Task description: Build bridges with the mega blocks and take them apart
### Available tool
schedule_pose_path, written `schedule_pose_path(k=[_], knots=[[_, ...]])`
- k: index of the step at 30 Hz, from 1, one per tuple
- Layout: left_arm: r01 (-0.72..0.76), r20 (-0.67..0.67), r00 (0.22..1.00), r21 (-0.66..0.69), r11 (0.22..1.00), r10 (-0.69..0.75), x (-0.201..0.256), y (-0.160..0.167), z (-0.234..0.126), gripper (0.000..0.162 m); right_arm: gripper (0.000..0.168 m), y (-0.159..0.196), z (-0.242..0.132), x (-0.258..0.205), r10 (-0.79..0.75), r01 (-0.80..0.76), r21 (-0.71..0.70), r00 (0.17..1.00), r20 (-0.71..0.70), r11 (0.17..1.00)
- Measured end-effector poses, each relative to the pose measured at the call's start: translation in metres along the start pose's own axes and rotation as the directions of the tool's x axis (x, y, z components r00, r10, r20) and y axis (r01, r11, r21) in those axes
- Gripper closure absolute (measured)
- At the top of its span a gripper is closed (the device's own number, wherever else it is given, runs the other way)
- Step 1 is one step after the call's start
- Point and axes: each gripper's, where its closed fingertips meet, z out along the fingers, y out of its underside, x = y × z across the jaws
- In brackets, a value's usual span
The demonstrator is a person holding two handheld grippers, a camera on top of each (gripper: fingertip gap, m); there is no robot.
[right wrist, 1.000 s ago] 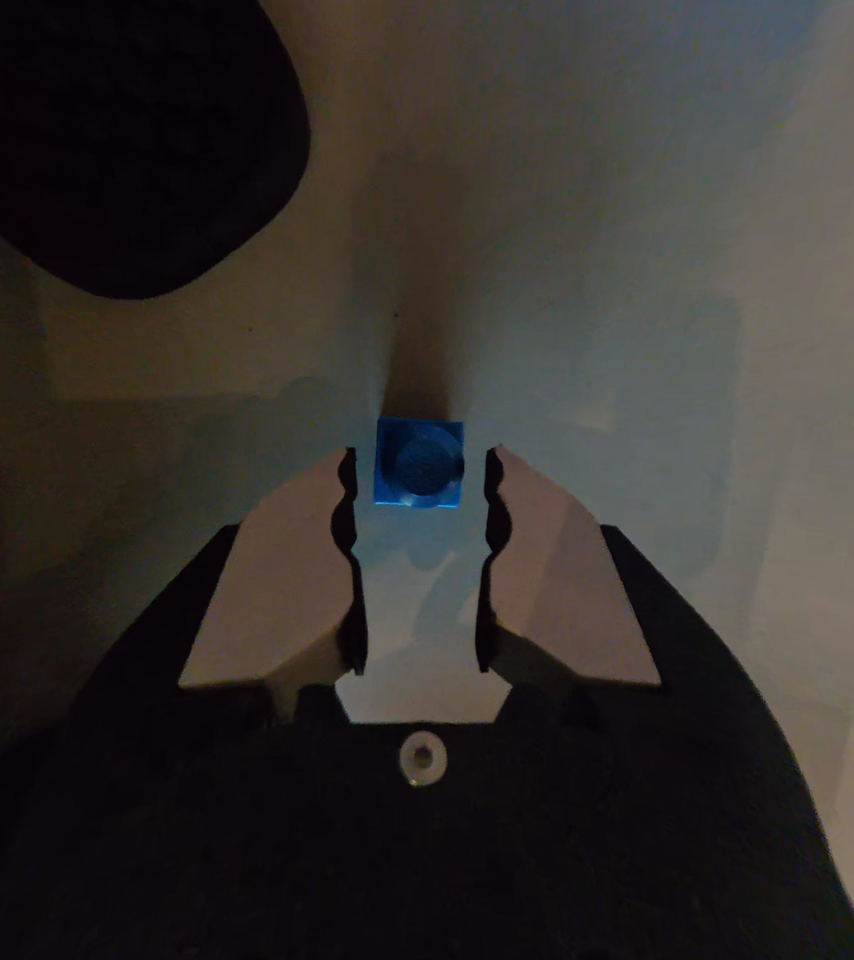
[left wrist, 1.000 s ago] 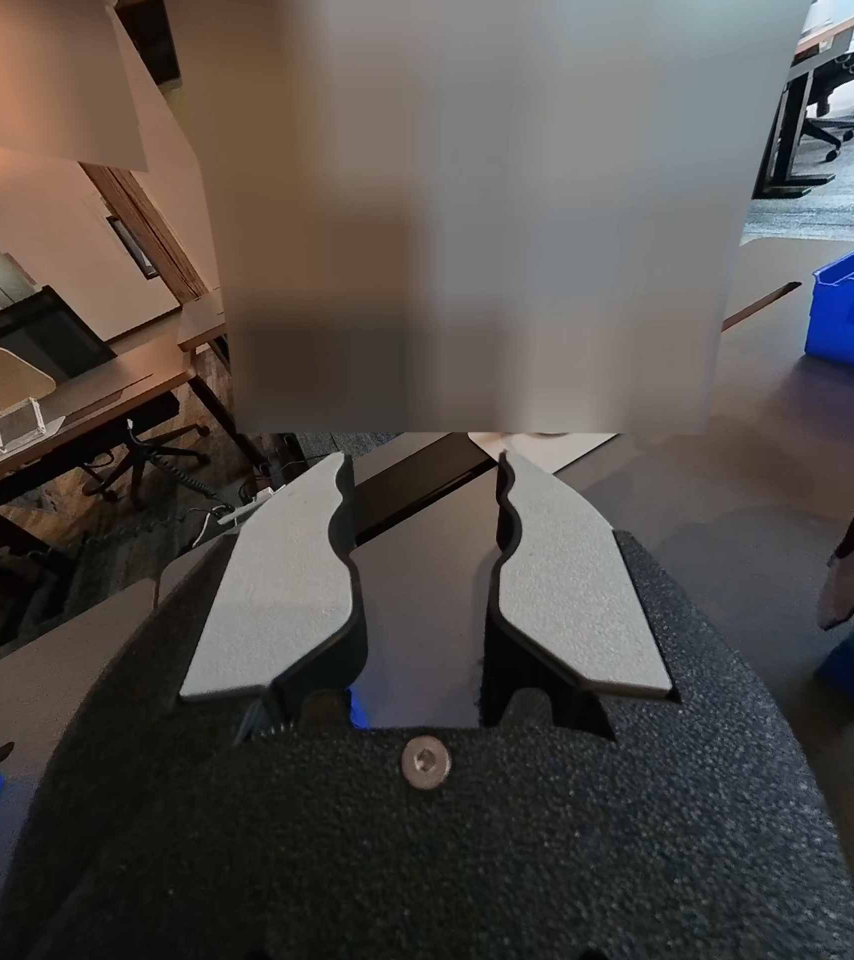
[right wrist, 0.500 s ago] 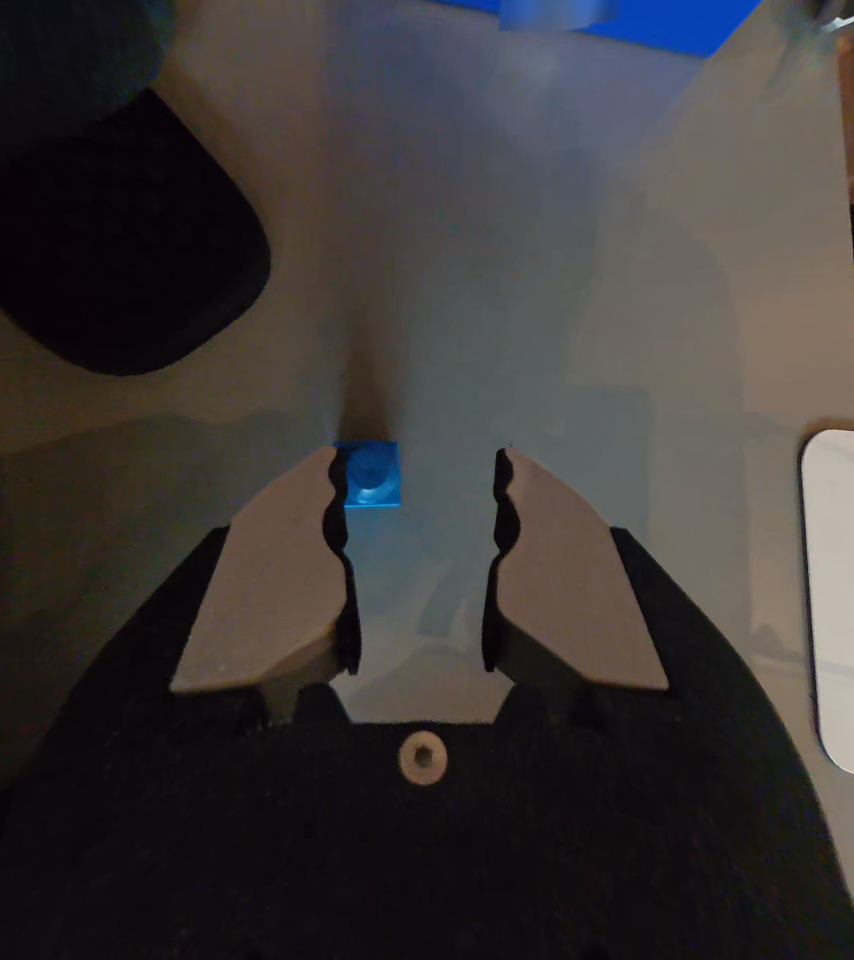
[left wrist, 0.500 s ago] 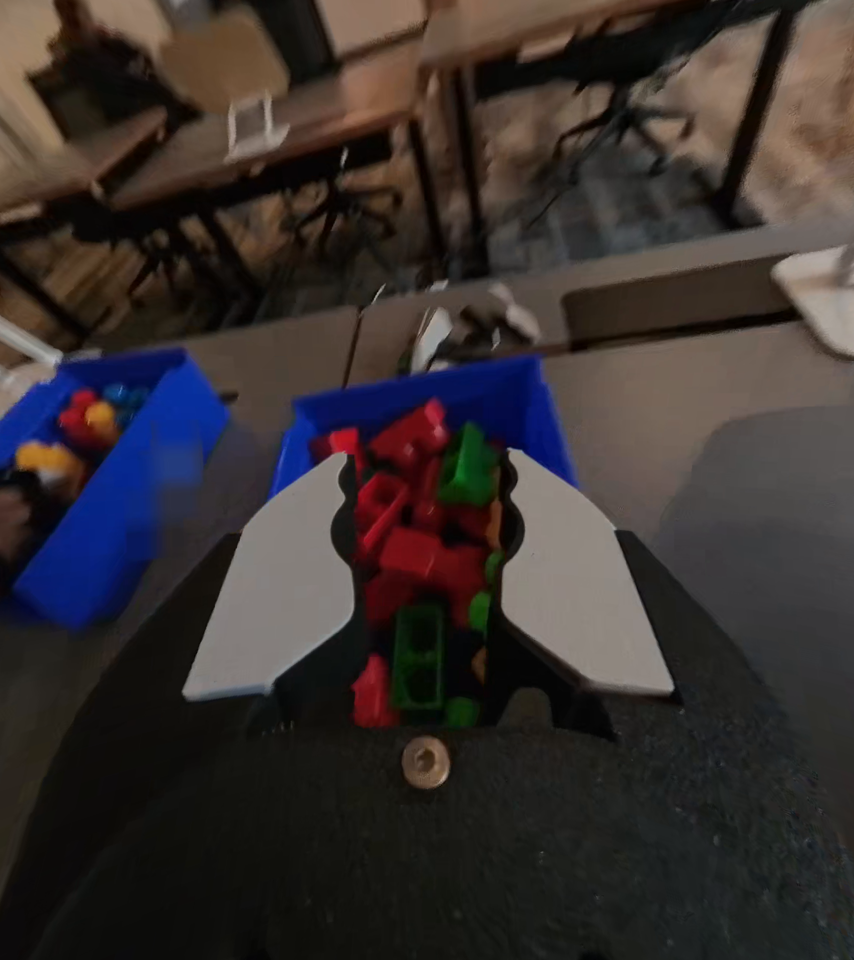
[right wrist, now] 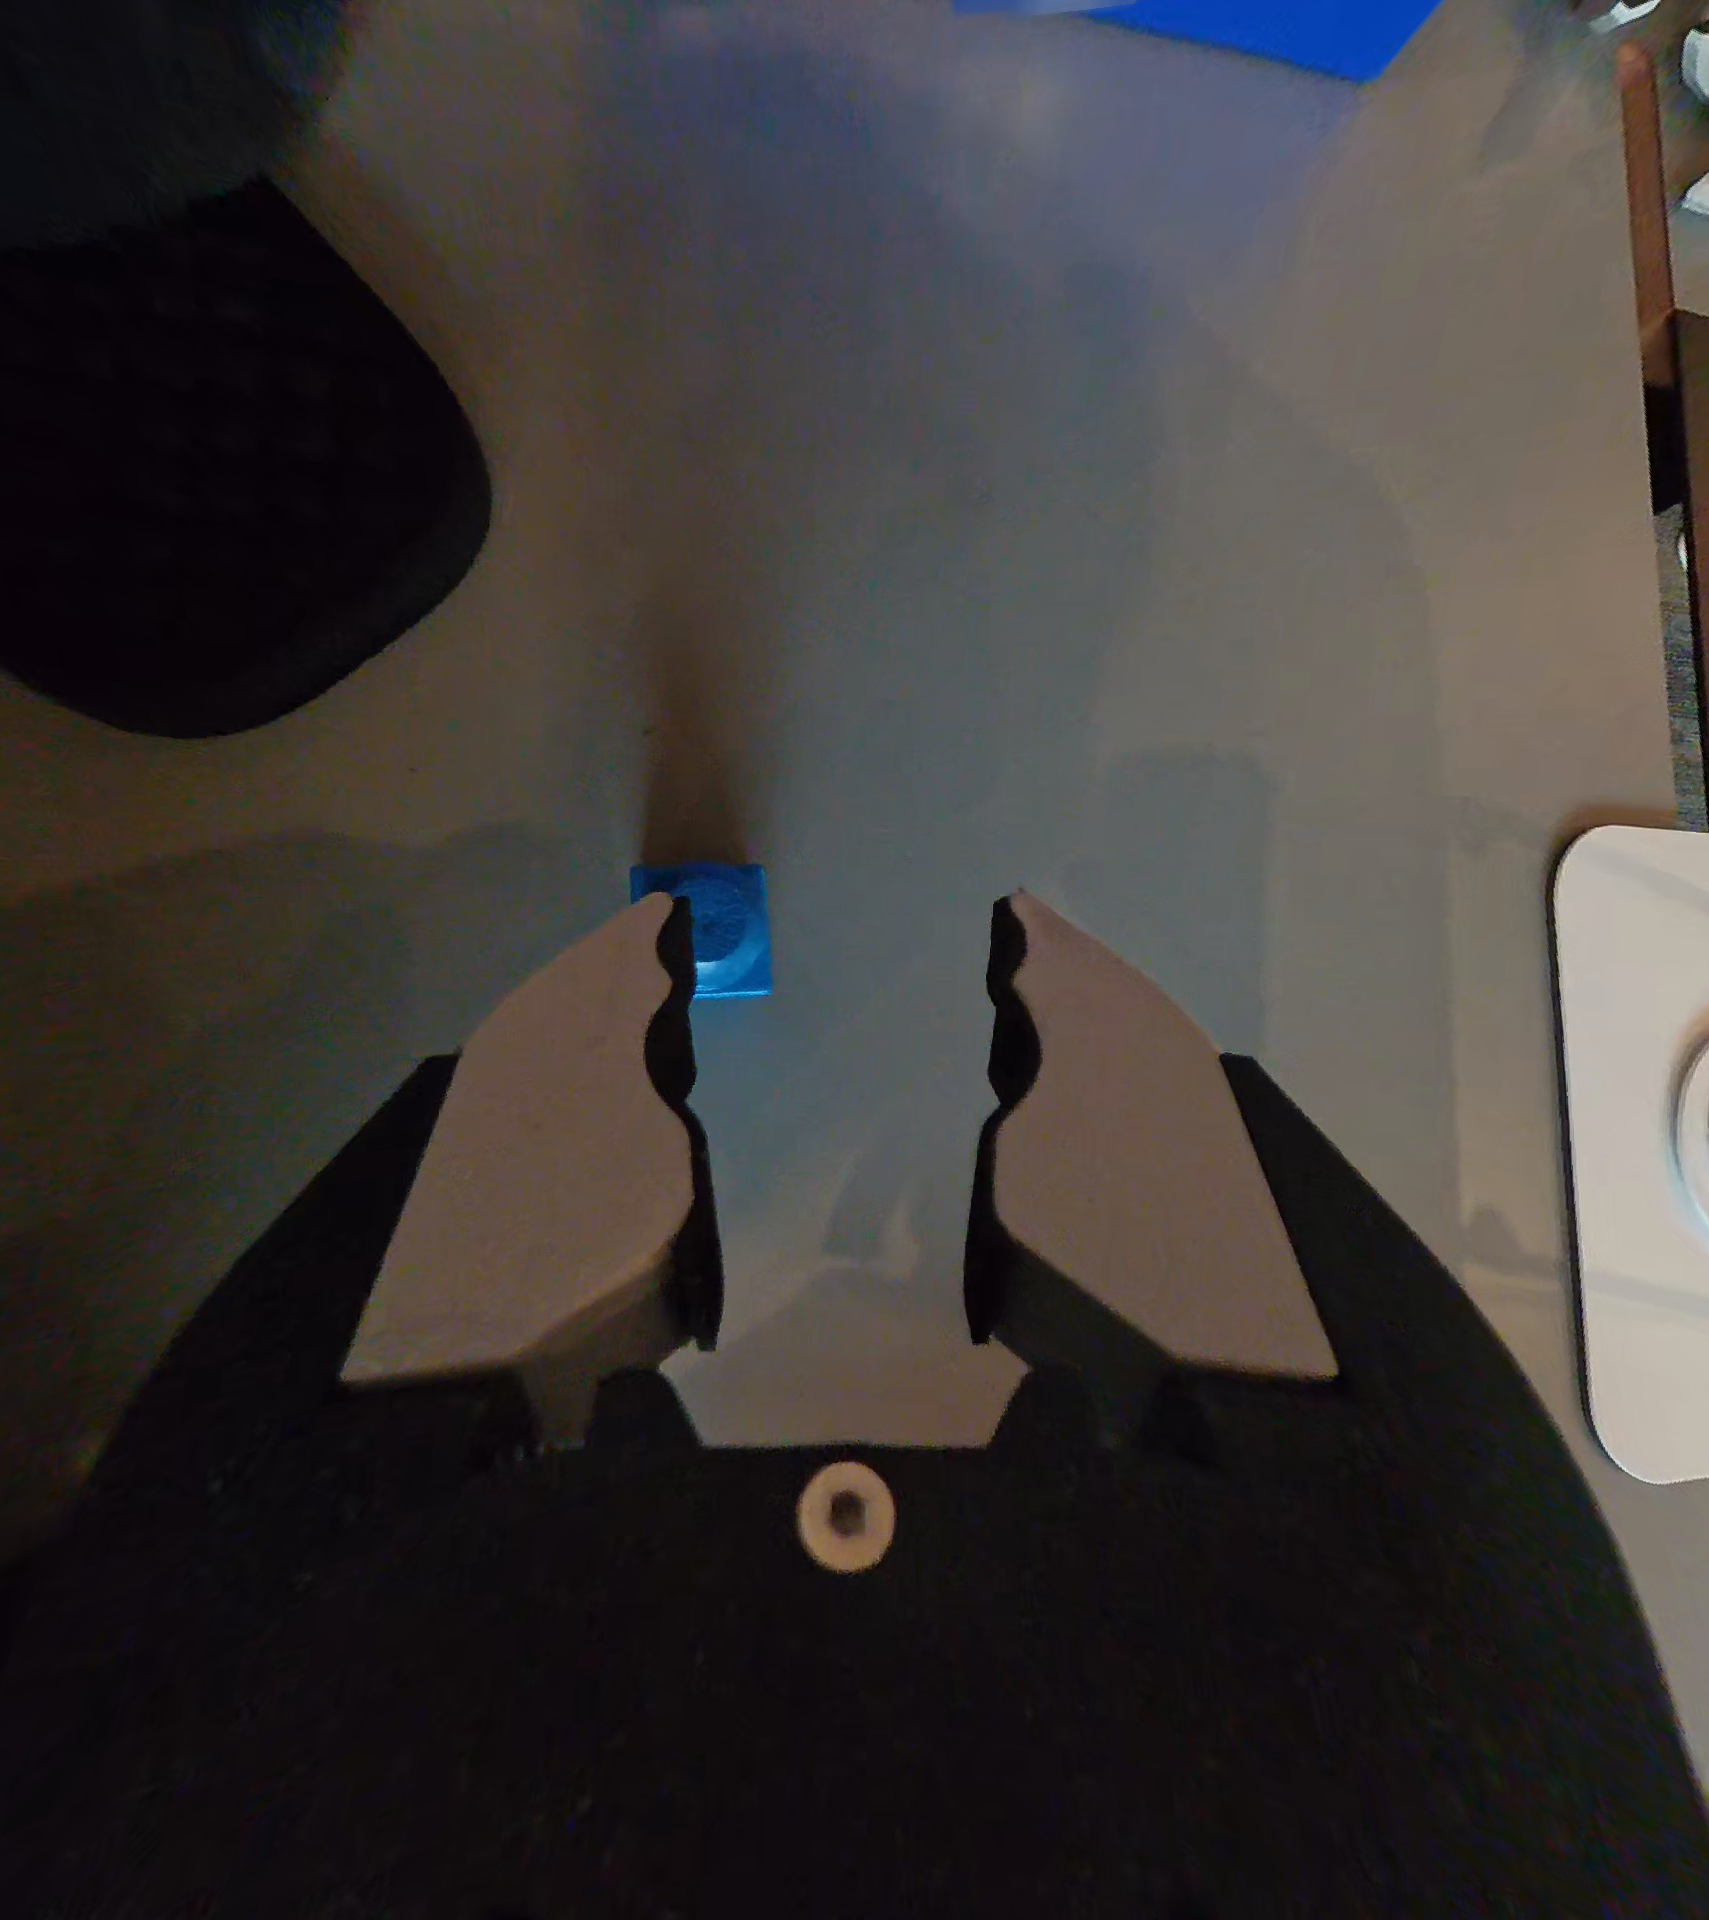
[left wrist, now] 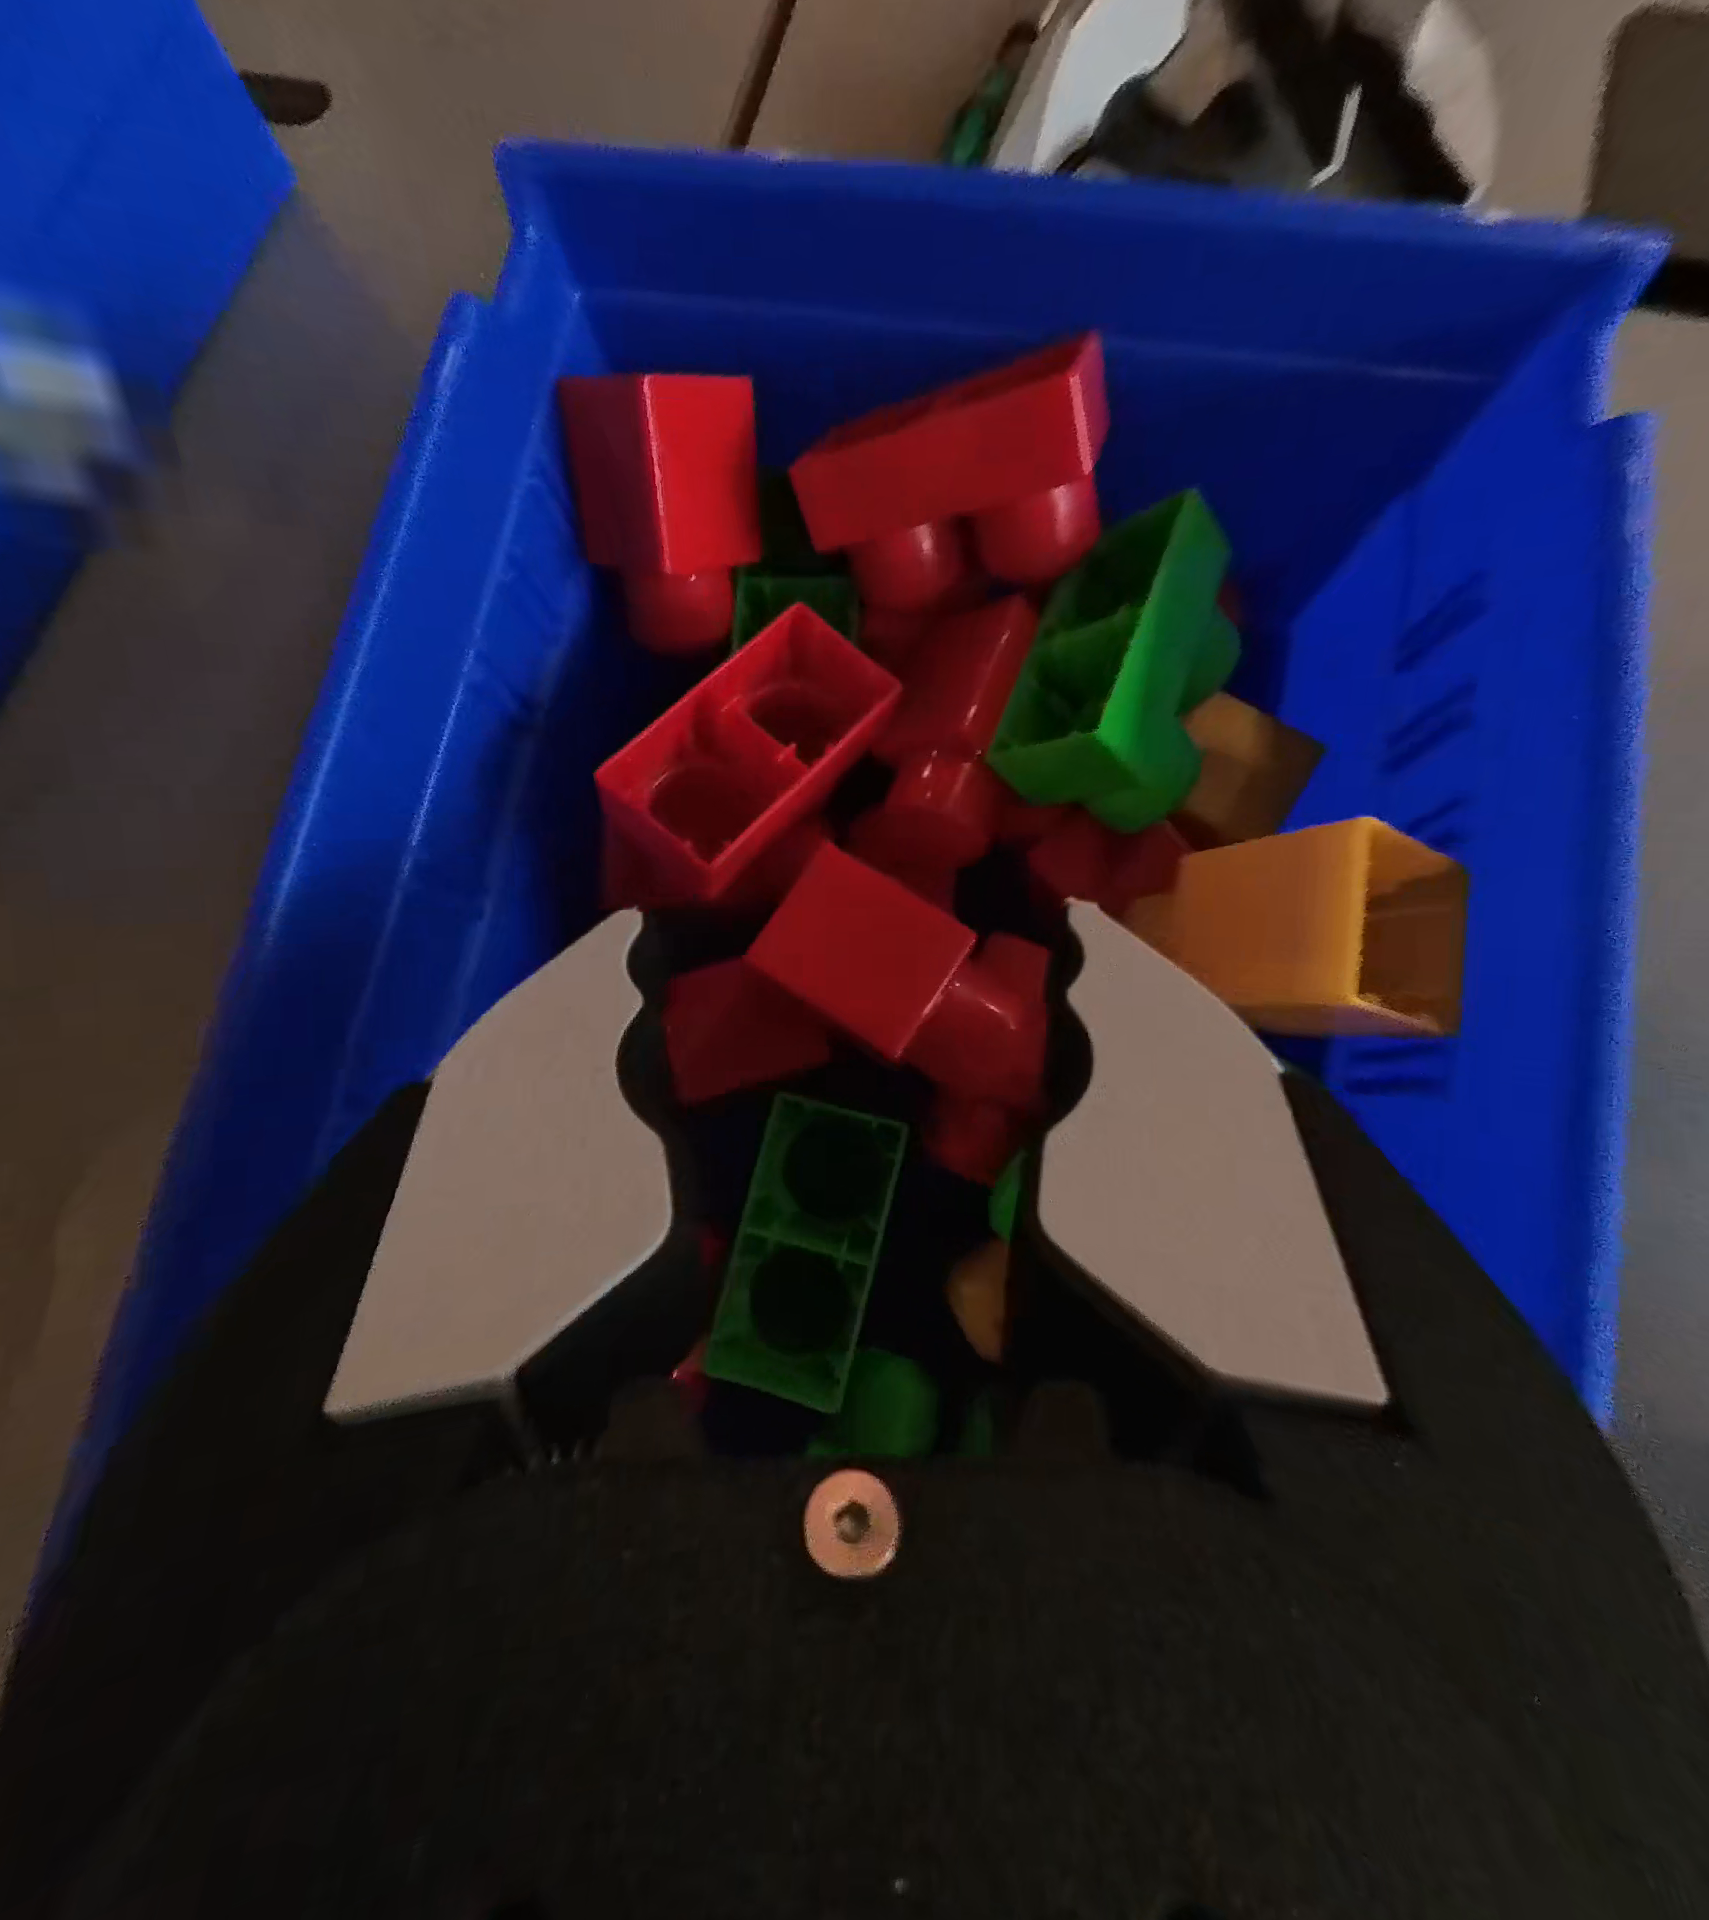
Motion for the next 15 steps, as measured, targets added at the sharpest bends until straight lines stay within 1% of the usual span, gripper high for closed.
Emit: schedule_pose_path(k=[4, 7, 9, 11, 15], knots=[[0.013, 0.084, 0.996, -0.048, 0.999, -0.009, -0.007, 0.006, 0.015, 0.094, 0.114, -0.001, -0.001, 0.000, -0.003, 0.003, 0.005, 1.000, -0.005, 1.000], [0.018, 0.102, 0.995, -0.078, 0.997, -0.010, -0.008, 0.012, 0.025, 0.095, 0.114, -0.001, -0.001, 0.001, -0.007, 0.007, 0.001, 1.000, -0.012, 1.000], [0.021, 0.115, 0.993, -0.085, 0.996, -0.012, -0.009, 0.013, 0.030, 0.100, 0.114, -0.001, -0.002, 0.001, -0.007, 0.007, 0.002, 1.000, -0.013, 1.000], [0.005, 0.130, 0.992, -0.109, 0.994, 0.009, -0.010, 0.017, 0.031, 0.112, 0.114, -0.001, -0.002, 0.001, -0.010, 0.010, 0.002, 1.000, -0.015, 1.000], [-0.032, 0.116, 0.992, -0.116, 0.993, 0.045, -0.011, 0.019, 0.028, 0.114, 0.114, -0.002, -0.004, 0.001, -0.014, 0.014, 0.004, 1.000, -0.021, 1.000]])
